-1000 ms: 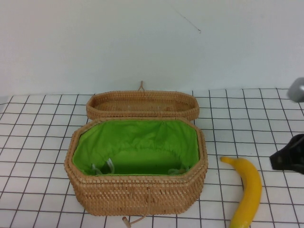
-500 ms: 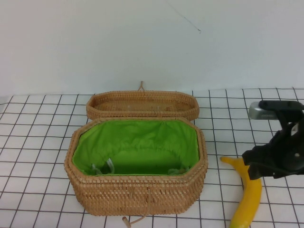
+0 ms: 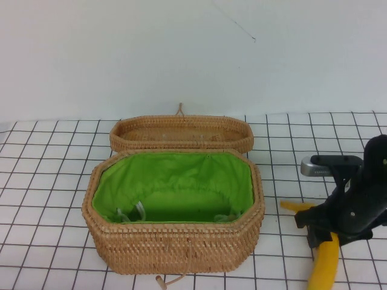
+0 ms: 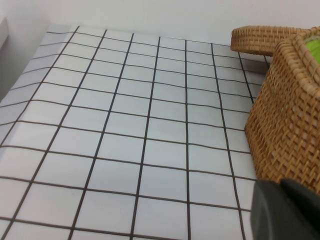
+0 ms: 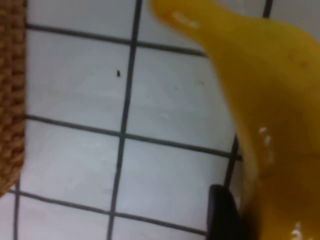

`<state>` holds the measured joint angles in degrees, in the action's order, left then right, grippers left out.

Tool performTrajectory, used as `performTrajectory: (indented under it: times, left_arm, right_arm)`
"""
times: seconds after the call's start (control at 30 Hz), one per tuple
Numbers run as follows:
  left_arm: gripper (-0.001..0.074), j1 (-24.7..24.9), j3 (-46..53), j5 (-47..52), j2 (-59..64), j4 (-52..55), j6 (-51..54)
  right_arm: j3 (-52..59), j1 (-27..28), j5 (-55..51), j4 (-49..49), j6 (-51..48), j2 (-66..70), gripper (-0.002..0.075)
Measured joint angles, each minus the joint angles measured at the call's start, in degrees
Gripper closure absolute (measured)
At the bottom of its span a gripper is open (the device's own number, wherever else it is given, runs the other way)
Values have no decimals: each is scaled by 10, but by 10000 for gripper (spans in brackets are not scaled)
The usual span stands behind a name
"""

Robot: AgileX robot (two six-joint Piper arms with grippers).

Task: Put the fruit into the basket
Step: Pick up the banana on the table, then place the banana on the basket

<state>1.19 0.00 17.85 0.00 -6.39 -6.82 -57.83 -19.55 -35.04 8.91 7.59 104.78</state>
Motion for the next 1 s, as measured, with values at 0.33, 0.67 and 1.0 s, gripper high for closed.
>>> performTrajectory:
  times: [0.33,0.67,1.0]
  left_arm:
    - [738,0,0,0,0,0,0]
    - [738,0,0,0,0,0,0]
    - [738,0,0,0,0,0,0]
  right_arm:
    - [-112,0,-91,-50,-60,-22,424]
    - [-397,-31,-203,23,-302,-64,424]
    - [-423,-191,-118,34,-570,-32,424]
